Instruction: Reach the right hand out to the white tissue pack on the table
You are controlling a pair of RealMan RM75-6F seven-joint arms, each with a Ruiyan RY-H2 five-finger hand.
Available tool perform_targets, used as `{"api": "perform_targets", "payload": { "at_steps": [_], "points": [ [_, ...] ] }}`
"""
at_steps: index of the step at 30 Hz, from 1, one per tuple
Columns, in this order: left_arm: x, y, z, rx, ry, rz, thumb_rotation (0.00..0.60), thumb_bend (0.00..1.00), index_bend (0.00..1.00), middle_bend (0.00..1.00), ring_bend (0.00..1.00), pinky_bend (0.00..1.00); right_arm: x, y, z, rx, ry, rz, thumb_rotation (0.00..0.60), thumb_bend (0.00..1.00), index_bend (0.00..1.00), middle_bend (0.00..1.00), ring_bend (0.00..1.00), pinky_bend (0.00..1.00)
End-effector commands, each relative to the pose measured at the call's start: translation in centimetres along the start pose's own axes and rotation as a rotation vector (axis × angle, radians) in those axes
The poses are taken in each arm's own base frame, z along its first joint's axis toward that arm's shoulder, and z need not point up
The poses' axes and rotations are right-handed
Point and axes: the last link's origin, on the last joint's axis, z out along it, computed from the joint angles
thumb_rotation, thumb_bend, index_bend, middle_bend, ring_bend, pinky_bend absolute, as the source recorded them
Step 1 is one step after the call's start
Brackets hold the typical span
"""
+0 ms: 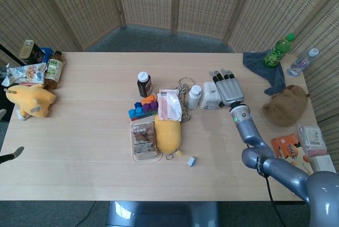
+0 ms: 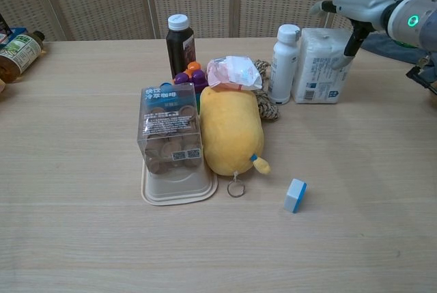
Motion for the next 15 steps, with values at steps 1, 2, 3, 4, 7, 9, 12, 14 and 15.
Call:
{"api": "perform_targets", "payload": {
  "at_steps": [1, 2, 3, 4, 7, 9, 12, 14, 15],
  "points": [
    [-0.1, 0.1, -0.1, -0.001, -0.001, 0.002, 0.600, 0.00, 0.13, 0.00, 0.00, 0.00, -0.2, 0.3, 0.3, -0.004, -0.008, 0.069, 0.600, 0.00, 0.00, 0.00, 0.00, 0.00],
    [-0.1, 0.1, -0.1, -0.003, -0.002, 0.004, 0.600, 0.00, 0.13, 0.00, 0.00, 0.00, -0.2, 0.6, 0.2, -0.006, -0.009, 0.080, 0.600, 0.00, 0.00, 0.00, 0.00, 0.00],
    [-0.2, 0.1, -0.2, -0.004, -0.003, 0.004, 0.600, 0.00, 0.13, 0.00, 0.00, 0.00, -0.3, 0.8, 0.2, -0.007, -0.013, 0.088, 0.600, 0.00, 0.00, 0.00, 0.00, 0.00],
    [-0.2, 0.2, -0.2, -0.004, -0.004, 0.005, 0.600, 0.00, 0.13, 0.00, 0.00, 0.00, -0.3, 0.9, 0.1, -0.008, -0.017, 0.097, 0.600, 0.00, 0.00, 0.00, 0.00, 0.01],
    [-0.3, 0.2, -0.2, -0.006, -0.005, 0.007, 0.600, 0.00, 0.13, 0.00, 0.00, 0.00, -0.5, 1.2, 0.0, -0.007, -0.032, 0.130, 0.600, 0.00, 0.01, 0.07, 0.01, 0.08],
    [-0.3, 0.3, -0.3, -0.006, -0.005, 0.008, 0.600, 0.00, 0.13, 0.00, 0.00, 0.00, -0.7, 1.2, 0.0, -0.006, -0.039, 0.159, 0.600, 0.00, 0.07, 0.21, 0.10, 0.19],
    [-0.4, 0.3, -0.3, -0.008, -0.006, 0.012, 0.600, 0.00, 0.13, 0.00, 0.00, 0.00, -1.2, 1.4, -0.1, -0.011, -0.058, 0.177, 0.600, 0.00, 0.24, 0.42, 0.32, 0.35],
    [-0.5, 0.3, -0.3, -0.009, -0.008, 0.014, 0.600, 0.00, 0.13, 0.00, 0.00, 0.00, -1.5, 1.6, -0.1, -0.016, -0.052, 0.164, 0.600, 0.00, 0.34, 0.54, 0.45, 0.47],
    [-0.5, 0.4, -0.3, -0.009, -0.007, 0.014, 0.600, 0.00, 0.13, 0.00, 0.00, 0.00, -1.7, 1.7, -0.1, -0.018, -0.047, 0.157, 0.600, 0.00, 0.40, 0.61, 0.51, 0.53]
  ]
}}
